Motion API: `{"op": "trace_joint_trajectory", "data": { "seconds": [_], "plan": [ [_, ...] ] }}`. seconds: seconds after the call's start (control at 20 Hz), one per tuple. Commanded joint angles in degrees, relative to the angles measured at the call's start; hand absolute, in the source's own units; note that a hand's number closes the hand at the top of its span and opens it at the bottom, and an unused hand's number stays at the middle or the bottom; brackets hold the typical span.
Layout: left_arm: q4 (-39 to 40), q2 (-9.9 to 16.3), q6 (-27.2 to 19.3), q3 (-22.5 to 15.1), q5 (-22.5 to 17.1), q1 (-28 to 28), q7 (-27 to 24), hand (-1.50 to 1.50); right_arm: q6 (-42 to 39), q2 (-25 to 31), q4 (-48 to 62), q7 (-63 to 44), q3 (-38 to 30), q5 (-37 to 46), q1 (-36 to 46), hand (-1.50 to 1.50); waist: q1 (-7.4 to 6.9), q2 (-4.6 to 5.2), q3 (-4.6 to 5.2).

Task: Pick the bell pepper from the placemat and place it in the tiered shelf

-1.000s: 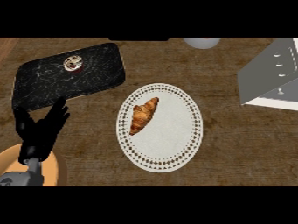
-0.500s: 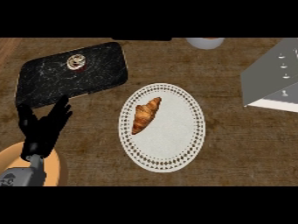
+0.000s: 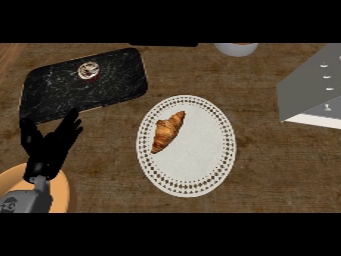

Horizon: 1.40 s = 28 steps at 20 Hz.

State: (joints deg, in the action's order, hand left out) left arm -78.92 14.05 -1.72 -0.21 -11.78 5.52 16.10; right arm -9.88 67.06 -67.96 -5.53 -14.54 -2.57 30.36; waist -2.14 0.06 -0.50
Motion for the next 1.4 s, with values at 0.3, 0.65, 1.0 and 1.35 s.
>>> {"op": "trace_joint_trajectory", "data": {
  "seconds": [0.3, 0.65, 1.0, 1.35],
  "plan": [
    [1.87, -0.81, 0.04, 0.28, 1.57, -3.34, -0.35, 0.0, 0.43, -5.64, 13.34, 9.86, 3.94, 6.89, 11.31, 1.5, 0.71, 0.25, 0.5],
    [3.19, -2.87, -0.44, 0.0, 2.56, -3.24, -1.82, 0.0, -0.88, -4.38, 13.39, 10.84, 5.7, 11.49, 12.23, 1.5, 1.47, 0.17, 0.54],
    [3.02, -1.85, 0.53, 1.47, 2.3, -4.7, -2.42, 0.0, 0.33, -8.53, 19.81, 4.96, -3.53, 2.59, 16.42, -1.5, 1.55, 0.02, 0.52],
    [1.17, -1.42, 0.18, 2.42, 2.0, -3.17, 0.53, 0.0, -0.42, -12.53, 23.01, 3.99, -8.19, -3.51, 19.53, -1.5, 1.53, -0.01, 0.49]
  ]
}}
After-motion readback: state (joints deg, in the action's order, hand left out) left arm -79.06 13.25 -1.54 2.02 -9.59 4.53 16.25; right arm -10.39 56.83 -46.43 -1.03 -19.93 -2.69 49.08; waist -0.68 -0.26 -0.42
